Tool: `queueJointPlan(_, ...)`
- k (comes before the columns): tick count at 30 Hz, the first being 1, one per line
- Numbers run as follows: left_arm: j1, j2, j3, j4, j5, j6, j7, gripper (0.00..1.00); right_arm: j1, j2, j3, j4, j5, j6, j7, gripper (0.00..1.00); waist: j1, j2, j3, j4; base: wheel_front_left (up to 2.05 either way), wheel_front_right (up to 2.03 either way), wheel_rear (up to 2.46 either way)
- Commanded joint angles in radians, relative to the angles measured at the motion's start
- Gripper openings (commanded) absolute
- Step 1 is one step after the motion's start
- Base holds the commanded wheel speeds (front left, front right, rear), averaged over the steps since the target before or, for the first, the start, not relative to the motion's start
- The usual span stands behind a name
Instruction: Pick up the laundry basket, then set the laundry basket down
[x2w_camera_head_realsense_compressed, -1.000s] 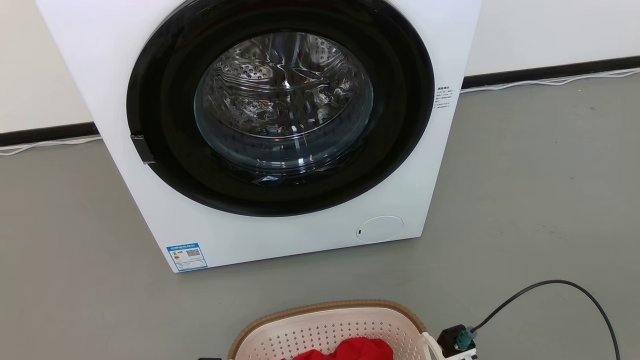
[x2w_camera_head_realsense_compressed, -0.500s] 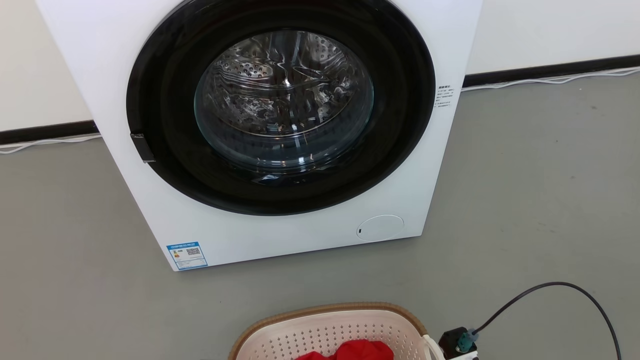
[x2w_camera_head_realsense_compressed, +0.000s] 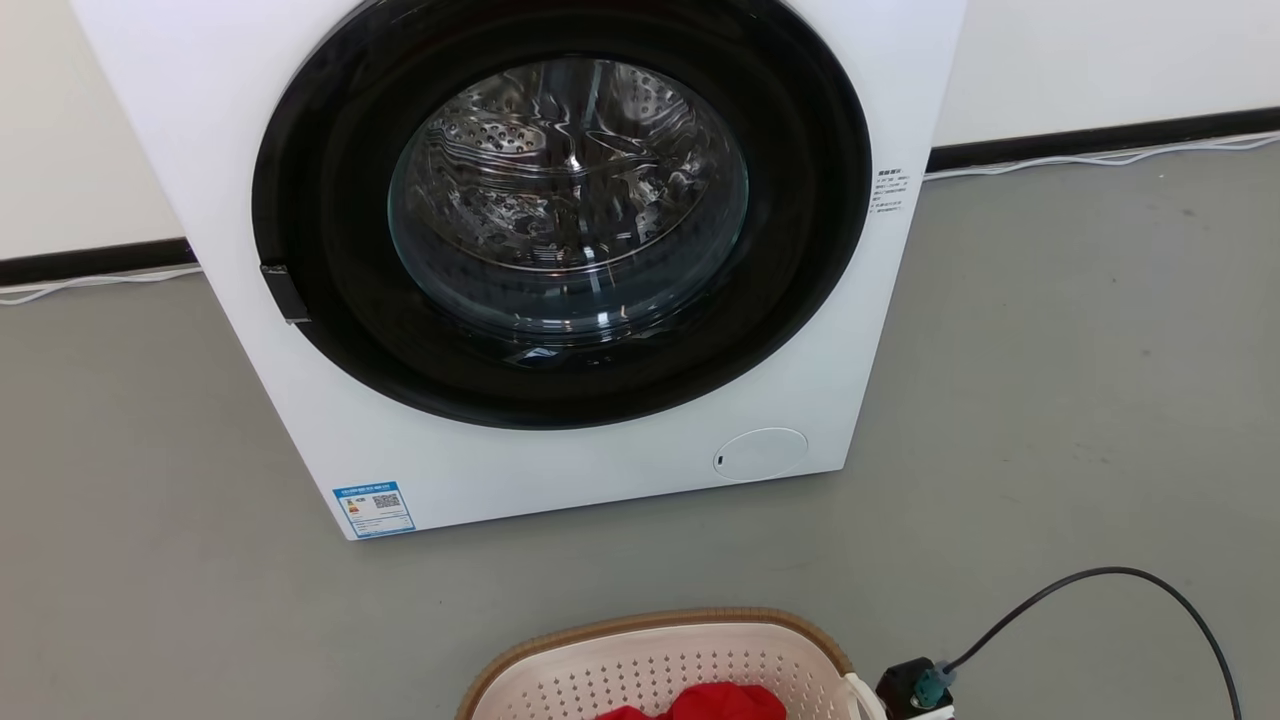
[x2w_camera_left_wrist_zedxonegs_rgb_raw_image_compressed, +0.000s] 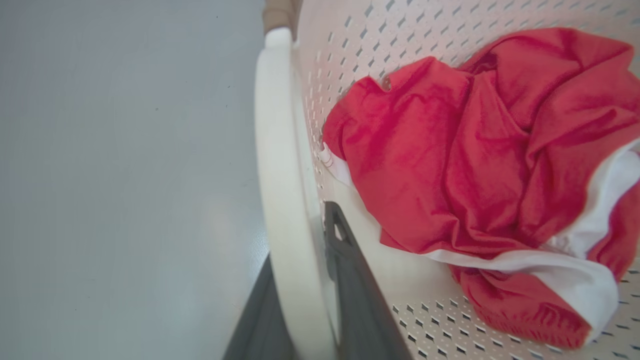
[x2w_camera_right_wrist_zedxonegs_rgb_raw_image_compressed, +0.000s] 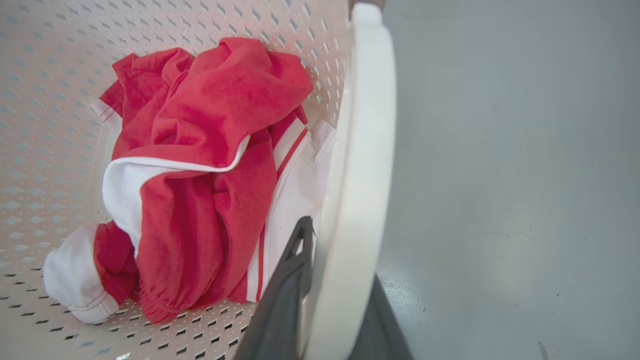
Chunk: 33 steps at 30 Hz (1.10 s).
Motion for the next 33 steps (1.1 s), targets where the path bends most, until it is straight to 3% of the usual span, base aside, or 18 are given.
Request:
queueJointPlan(1, -0.049, -0.017, 0.005, -0.023, -0.001, -0.007, -0.019, 0.00, -0.014, 0.041, 0.023, -0.032, 0.002, 0.025, -0.016, 0.00, 0.0000, -0.0001, 0.000, 0.001, 0.00, 0.00, 0.00)
queueJointPlan(33, -0.060, -0.017, -0.051, -0.009, -0.058, -0.011, -0.029, 0.00, -0.026, 0.041, 0.064, -0.014, 0.055, 0.025, -0.032, 0.00, 0.0000, -0.0001, 0.002, 0.010, 0.00, 0.00, 0.00)
